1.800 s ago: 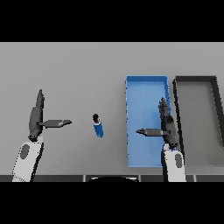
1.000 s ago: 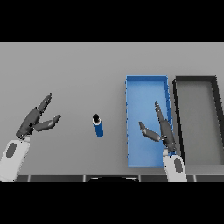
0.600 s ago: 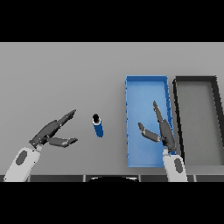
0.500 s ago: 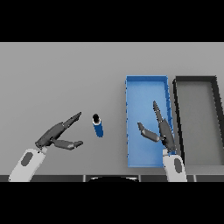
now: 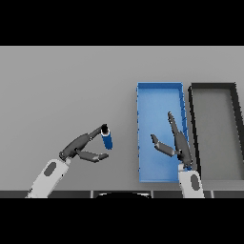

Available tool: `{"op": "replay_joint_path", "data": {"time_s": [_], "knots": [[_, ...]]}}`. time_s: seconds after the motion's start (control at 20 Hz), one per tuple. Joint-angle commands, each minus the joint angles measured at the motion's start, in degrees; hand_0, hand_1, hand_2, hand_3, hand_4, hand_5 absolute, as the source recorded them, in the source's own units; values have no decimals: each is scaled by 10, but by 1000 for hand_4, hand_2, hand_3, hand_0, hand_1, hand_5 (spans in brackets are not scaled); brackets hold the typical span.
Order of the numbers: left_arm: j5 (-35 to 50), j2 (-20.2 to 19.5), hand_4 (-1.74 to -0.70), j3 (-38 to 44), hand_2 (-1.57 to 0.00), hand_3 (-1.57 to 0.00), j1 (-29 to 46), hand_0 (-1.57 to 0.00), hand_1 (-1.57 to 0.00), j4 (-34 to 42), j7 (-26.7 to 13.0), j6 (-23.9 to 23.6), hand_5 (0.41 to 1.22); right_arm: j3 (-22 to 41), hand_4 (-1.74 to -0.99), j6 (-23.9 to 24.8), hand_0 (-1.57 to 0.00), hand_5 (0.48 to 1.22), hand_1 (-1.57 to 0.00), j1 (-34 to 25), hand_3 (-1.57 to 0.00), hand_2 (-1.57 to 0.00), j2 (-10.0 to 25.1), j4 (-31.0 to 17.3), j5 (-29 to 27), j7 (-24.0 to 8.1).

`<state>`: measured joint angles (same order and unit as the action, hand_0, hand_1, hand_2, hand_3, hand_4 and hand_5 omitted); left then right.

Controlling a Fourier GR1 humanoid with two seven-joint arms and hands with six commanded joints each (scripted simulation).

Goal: Pick up the blue pipe and place it into the blue bin.

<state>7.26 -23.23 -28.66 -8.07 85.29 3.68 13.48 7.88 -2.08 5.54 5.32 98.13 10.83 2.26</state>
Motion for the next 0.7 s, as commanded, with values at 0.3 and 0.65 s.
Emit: {"op": "replay_joint_path", "data": {"time_s": [0.3,0.65], "knots": [[-27,57,-1153,-16,1,1,-48,1,1,-83,29,4,479,1,-1202,7,1,606,1,3,1,1,-2,7,7,-7],[2,103,-1317,-6,-357,-215,-57,-100,-265,-89,36,-7,651,-3,-1198,4,1,605,1,5,1,1,-3,-1,0,-9]]}}
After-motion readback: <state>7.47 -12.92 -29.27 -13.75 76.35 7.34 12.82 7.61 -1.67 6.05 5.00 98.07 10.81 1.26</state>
